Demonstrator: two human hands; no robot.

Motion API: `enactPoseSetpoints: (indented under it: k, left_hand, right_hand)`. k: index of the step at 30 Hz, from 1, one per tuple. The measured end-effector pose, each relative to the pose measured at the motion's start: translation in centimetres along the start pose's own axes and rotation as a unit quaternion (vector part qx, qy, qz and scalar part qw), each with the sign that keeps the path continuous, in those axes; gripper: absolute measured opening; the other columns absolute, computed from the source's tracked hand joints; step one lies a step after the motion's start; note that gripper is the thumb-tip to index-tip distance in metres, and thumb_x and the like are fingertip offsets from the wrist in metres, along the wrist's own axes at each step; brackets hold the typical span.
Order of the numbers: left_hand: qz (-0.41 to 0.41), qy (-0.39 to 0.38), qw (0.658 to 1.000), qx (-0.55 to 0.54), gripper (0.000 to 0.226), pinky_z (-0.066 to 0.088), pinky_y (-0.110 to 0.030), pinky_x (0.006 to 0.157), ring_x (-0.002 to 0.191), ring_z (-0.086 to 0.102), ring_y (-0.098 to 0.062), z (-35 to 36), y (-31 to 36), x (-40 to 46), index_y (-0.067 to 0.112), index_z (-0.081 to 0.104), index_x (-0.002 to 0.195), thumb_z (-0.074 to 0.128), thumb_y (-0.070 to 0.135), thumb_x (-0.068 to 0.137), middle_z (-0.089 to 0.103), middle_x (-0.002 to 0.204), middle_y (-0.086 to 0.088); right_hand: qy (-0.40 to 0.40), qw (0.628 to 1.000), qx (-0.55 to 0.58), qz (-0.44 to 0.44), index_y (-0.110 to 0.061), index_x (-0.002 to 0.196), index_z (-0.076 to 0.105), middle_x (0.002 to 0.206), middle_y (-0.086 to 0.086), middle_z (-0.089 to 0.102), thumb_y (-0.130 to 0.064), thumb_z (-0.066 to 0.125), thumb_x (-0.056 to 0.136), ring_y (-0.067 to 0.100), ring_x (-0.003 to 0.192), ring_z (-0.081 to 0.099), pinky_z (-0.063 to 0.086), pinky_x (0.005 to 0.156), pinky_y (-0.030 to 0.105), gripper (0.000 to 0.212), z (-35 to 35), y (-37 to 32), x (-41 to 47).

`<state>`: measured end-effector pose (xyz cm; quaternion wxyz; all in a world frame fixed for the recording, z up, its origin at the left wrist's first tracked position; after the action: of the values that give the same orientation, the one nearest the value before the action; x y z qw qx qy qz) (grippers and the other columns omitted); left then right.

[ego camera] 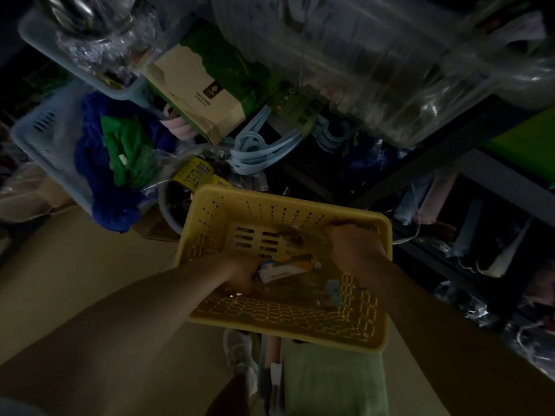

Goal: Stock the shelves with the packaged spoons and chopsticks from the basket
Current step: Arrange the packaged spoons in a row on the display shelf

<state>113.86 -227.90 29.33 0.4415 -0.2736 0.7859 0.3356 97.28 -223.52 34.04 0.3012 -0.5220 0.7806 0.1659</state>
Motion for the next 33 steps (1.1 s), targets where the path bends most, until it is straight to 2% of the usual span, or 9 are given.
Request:
enactPoseSetpoints:
  k: [3, 7, 12, 15, 18, 22, 25, 30, 33]
  left_hand:
    - [-0.011, 0.003, 0.999, -0.038, 0.035, 0.042, -0.023, 0.055, 0.068, 0.054, -0.015, -1.2, -0.7, -1.1, 0.015, 0.055, 0.12, 0.055, 0.021, 0.086, 0.062, 0.095, -0.006]
    - [0.0, 0.038, 0.996, -0.079, 0.026, 0.042, -0.029, 0.054, 0.067, 0.053, -0.017, -4.6, -0.5, -6.2, 0.016, 0.053, 0.107, 0.056, 0.014, 0.081, 0.055, 0.08, -0.003]
    - [0.092, 0.042, 0.981, -0.167, 0.072, 0.052, -0.043, 0.088, 0.101, 0.06, -0.021, -7.2, 3.1, -15.0, 0.025, 0.045, 0.128, 0.063, 0.046, 0.061, 0.061, 0.112, -0.001]
    - [0.156, 0.05, 0.969, -0.184, 0.062, 0.045, -0.052, 0.098, 0.113, 0.056, -0.027, -8.4, 7.2, -19.6, 0.03, 0.048, 0.126, 0.065, 0.038, 0.067, 0.057, 0.126, -0.008]
    - [0.214, 0.061, 0.958, -0.182, 0.044, 0.047, -0.044, 0.097, 0.112, 0.057, -0.023, -9.6, 12.4, -24.0, 0.034, 0.052, 0.116, 0.069, 0.029, 0.076, 0.058, 0.124, -0.006]
    - [0.307, 0.102, 0.914, -0.246, 0.037, 0.045, -0.006, 0.063, 0.073, 0.062, 0.013, -11.5, 20.8, -28.9, 0.031, 0.051, 0.091, 0.065, -0.002, 0.08, 0.064, 0.09, 0.022]
    - [0.361, 0.131, 0.882, -0.273, 0.042, 0.046, -0.005, 0.066, 0.075, 0.062, 0.013, -12.3, 27.8, -31.8, 0.03, 0.054, 0.095, 0.065, -0.007, 0.078, 0.064, 0.092, 0.021]
    - [0.417, 0.222, 0.815, -0.335, 0.038, 0.05, -0.023, 0.078, 0.091, 0.064, -0.011, -14.0, 39.8, -34.5, 0.03, 0.059, 0.097, 0.072, 0.002, 0.074, 0.068, 0.098, 0.007]
    - [0.426, 0.237, 0.8, -0.351, 0.034, 0.051, -0.02, 0.075, 0.093, 0.064, -0.014, -14.9, 47.1, -35.1, 0.024, 0.059, 0.103, 0.068, 0.003, 0.078, 0.067, 0.102, 0.002]
  right_hand:
    - [0.015, 0.999, 0.041, -0.02, -0.009, 0.1, 0.063, 0.101, 0.011, 0.067, -0.009, 0.045, 0.091, 0.026, 0.088, 0.064, 0.054, 0.075, 0.034, 0.02, -1.4, -0.6, -0.7]
    - [0.036, 0.975, 0.213, -0.047, -0.003, 0.093, 0.064, 0.085, 0.007, 0.061, -0.012, 0.05, 0.093, 0.021, 0.085, 0.058, 0.037, 0.062, 0.024, 0.017, -6.8, -1.1, -4.0]
    - [0.14, 0.894, 0.418, -0.084, -0.009, 0.069, 0.065, 0.057, -0.007, 0.051, -0.024, 0.052, 0.094, 0.004, 0.056, 0.047, 0.034, 0.057, 0.024, 0.032, -14.7, 0.3, -13.3]
    - [0.188, 0.83, 0.521, -0.071, -0.019, 0.052, 0.049, 0.038, -0.012, 0.039, -0.026, 0.054, 0.093, 0.0, 0.038, 0.035, 0.03, 0.047, 0.016, 0.042, -16.5, 2.9, -18.9]
    - [0.264, 0.77, 0.578, -0.058, -0.008, 0.062, 0.045, 0.038, -0.01, 0.036, -0.021, 0.053, 0.093, -0.001, 0.035, 0.032, 0.027, 0.041, 0.012, 0.034, -18.6, 6.1, -25.5]
    - [0.358, 0.661, 0.656, -0.072, -0.008, 0.065, 0.044, 0.039, -0.007, 0.04, -0.009, 0.049, 0.089, 0.002, 0.034, 0.029, 0.022, 0.034, 0.012, 0.025, -21.1, 11.4, -34.4]
    - [0.434, 0.583, 0.685, -0.05, -0.011, 0.063, 0.044, 0.04, -0.008, 0.041, 0.0, 0.039, 0.091, 0.004, 0.034, 0.029, 0.019, 0.035, 0.014, 0.031, -22.3, 16.6, -40.7]
    - [0.529, 0.551, 0.645, -0.004, -0.012, 0.06, 0.04, 0.044, -0.003, 0.044, 0.004, 0.04, 0.089, 0.007, 0.036, 0.032, 0.024, 0.036, 0.017, 0.033, -23.9, 26.2, -49.4]
    - [0.553, 0.565, 0.612, 0.028, -0.011, 0.059, 0.041, 0.04, -0.004, 0.046, 0.004, 0.046, 0.086, 0.011, 0.036, 0.037, 0.029, 0.041, 0.023, 0.031, -25.1, 33.1, -52.8]
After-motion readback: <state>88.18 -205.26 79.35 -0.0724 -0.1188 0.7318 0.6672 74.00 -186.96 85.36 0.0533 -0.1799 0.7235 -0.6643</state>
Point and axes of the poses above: each hand's wrist, its own x-axis towards the middle knuckle, its own z-axis out of the palm, y = z × x, the point moved 9 cm from there along x, towards the middle knuckle
